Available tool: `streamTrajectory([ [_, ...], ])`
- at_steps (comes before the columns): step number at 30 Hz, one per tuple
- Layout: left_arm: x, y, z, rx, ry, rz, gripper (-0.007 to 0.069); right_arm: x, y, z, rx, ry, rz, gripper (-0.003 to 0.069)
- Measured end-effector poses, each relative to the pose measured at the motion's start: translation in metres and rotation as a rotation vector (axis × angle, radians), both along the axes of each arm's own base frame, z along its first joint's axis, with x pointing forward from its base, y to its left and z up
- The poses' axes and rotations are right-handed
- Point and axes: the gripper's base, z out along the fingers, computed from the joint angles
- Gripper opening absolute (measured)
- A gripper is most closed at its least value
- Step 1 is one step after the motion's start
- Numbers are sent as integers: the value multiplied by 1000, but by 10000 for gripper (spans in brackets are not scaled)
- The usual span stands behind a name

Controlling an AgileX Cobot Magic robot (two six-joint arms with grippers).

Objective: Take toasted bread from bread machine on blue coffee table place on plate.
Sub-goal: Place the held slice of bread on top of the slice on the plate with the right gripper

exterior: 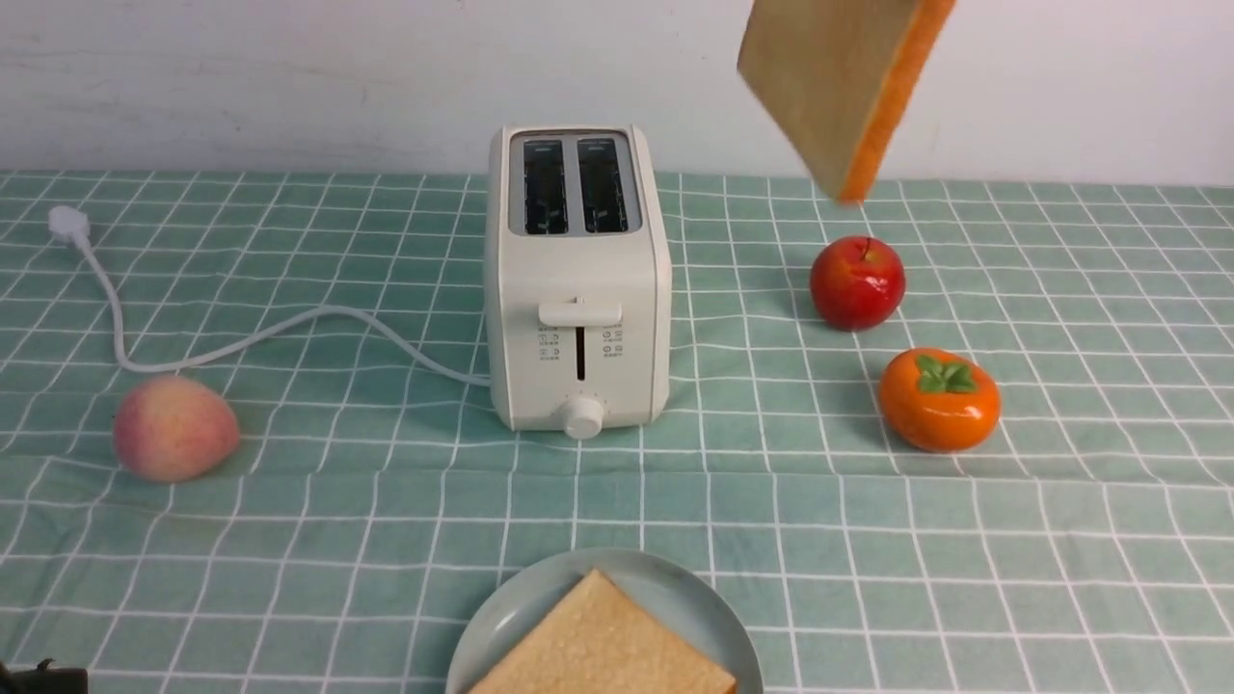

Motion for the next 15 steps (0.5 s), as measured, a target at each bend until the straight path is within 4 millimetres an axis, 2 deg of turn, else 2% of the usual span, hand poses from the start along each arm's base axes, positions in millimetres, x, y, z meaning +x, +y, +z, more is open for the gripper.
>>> streamTrajectory([
  [2, 0, 0, 0, 0, 0, 0, -14, -5, 3, -14, 15, 70, 32, 75],
  [5, 1, 0, 0, 5, -8, 3, -14, -17, 18, -73, 66, 302, 204, 75],
  [7, 1, 1, 0, 11, -12, 4, -14, -18, 26, -105, 93, 410, 280, 75],
  [10, 1, 1, 1, 10, -17, 5, -14, -15, 38, -138, 164, 505, 368, 75],
  [12, 1, 1, 1, 9, -17, 5, -14, -13, 41, -149, 187, 532, 386, 75],
  [13, 1, 1, 1, 9, -17, 5, -14, -8, 46, -165, 195, 565, 403, 75],
  [15, 1, 1, 1, 9, -17, 5, -14, -1, 49, -178, 192, 591, 403, 75],
])
